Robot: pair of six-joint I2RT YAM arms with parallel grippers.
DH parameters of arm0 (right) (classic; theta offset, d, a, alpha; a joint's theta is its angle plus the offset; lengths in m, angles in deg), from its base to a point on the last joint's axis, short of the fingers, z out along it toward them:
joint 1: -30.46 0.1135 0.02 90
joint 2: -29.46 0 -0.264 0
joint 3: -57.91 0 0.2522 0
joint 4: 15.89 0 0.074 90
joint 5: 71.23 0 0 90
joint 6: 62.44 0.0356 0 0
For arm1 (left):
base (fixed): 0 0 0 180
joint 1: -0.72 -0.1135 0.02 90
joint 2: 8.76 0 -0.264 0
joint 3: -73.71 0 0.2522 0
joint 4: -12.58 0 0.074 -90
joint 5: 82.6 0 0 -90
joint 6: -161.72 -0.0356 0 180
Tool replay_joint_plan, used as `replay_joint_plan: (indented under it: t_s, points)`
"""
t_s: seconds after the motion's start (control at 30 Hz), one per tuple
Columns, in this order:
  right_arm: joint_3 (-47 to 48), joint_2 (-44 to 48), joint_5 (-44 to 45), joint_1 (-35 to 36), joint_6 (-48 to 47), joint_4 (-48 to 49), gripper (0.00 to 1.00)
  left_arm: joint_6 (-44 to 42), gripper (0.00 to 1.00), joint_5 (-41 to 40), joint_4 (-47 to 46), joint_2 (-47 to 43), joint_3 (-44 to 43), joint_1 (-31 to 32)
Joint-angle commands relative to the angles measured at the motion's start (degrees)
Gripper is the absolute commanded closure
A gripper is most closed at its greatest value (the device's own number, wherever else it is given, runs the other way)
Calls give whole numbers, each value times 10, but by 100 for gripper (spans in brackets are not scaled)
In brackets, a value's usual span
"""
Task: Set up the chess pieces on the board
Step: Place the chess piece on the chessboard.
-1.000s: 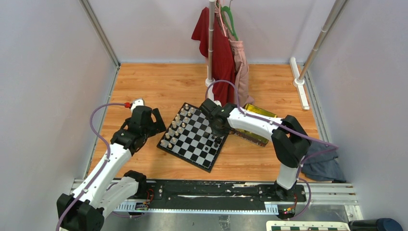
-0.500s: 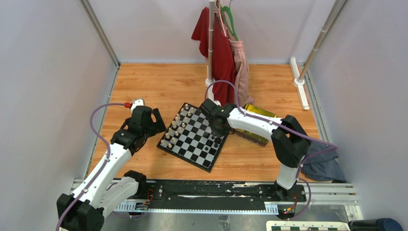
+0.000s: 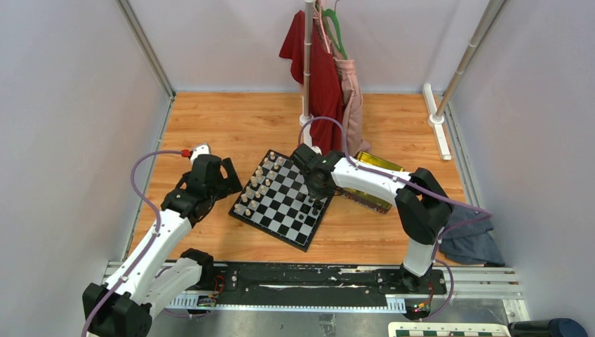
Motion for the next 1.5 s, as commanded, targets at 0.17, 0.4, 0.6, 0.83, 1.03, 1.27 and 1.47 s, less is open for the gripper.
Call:
replay_joint_plan:
  t_s: [0.17,0.4,0.6,0.83,1.03,1.27,1.47]
  points:
    - [-18,-16,-7,9,0,-5,87,-2,0,-6,-4,-10,15,2]
    - [-19,-16,-9,9,2,-5,81,-4,0,-7,-3,-12,15,2]
    - [-17,-14,-11,9,2,-6,79,-5,0,-8,-3,-12,13,2]
    - [-23,-12,-12,12,5,-9,79,-5,0,-7,-3,-12,13,2]
    - [-28,-8,-11,14,8,-10,80,-6,0,-7,-3,-13,13,2]
    - [-29,-4,-8,18,10,-14,81,-6,0,-7,-1,-15,12,2]
    - [-26,-2,-6,19,10,-21,81,-6,0,-8,0,-14,11,2]
